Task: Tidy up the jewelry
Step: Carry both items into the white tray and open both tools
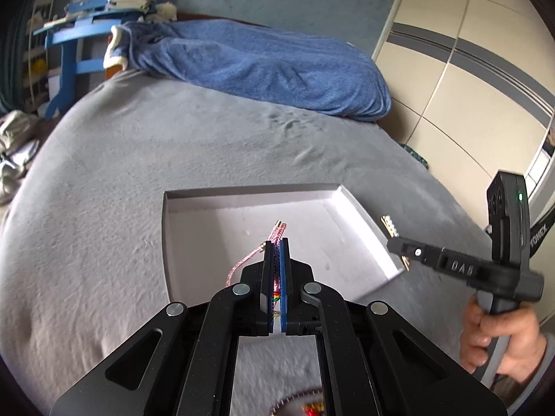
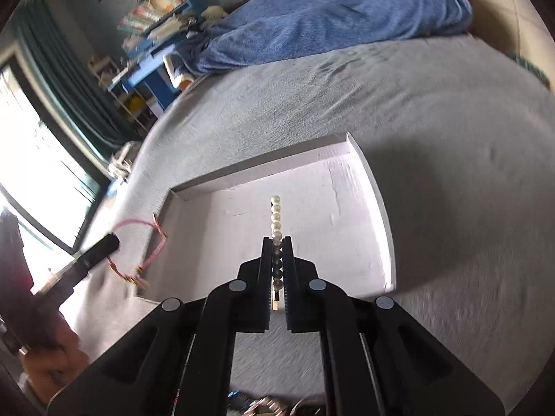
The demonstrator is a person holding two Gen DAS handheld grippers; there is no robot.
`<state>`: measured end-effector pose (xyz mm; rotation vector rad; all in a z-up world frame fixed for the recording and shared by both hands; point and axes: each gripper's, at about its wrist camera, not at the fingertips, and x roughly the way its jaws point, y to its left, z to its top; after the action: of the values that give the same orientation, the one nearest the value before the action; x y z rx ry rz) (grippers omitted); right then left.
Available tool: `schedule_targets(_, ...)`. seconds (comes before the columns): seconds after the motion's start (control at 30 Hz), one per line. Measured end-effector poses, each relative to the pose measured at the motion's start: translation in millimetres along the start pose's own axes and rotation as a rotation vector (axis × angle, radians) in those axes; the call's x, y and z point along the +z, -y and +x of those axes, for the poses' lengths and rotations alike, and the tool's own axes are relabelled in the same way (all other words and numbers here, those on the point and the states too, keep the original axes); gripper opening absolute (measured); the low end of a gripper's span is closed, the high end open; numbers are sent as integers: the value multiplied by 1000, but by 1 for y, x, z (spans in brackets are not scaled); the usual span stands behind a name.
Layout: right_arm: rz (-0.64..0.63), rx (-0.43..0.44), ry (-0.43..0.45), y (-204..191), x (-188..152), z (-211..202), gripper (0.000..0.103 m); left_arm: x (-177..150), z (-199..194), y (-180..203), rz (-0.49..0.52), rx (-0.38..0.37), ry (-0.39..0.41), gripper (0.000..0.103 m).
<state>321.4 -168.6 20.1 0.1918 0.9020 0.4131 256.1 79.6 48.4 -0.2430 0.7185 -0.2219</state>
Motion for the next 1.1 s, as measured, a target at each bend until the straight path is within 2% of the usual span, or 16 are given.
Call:
schedule_targets(0.2, -41, -69, -34, 10, 4, 30, 6, 1, 27, -12, -1, 56, -38, 3)
schedule_targets(0.43, -77, -145, -94, 18, 0, 58, 6, -15, 50, -1, 112, 159, -88, 3)
schedule_targets(0.6, -114, -172, -133, 14, -7, 67, 6, -30, 65, 5, 161, 189, -140, 4)
schedule_targets(0.67, -122, -177, -144, 13, -8, 70, 6, -32, 68, 5, 159, 193, -152, 14)
schedule_targets(0.73, -125, -175, -147, 12, -8, 69, 11, -32, 65, 5, 151, 188, -142, 29)
schedule_targets(0.77, -122, -169, -143, 12, -8, 67, 14, -31, 62, 5, 150, 184, -134, 31)
schedule_targets(0.83, -113, -159, -127, 11, -7, 60, 29, -29, 57, 7, 144, 180, -116, 38)
schedule_targets(0.97, -94, -120, -83, 8, 0, 44, 36, -25, 40, 10, 124, 163, -69, 53)
schedule_targets(1.03, -84, -103, -61, 9, 2, 35, 46, -21, 31, 9, 114, 154, -44, 63)
schedule_targets(1.1, -67, -96, -38, 13, 4, 26, 47, -18, 21, 8, 100, 157, -20, 68)
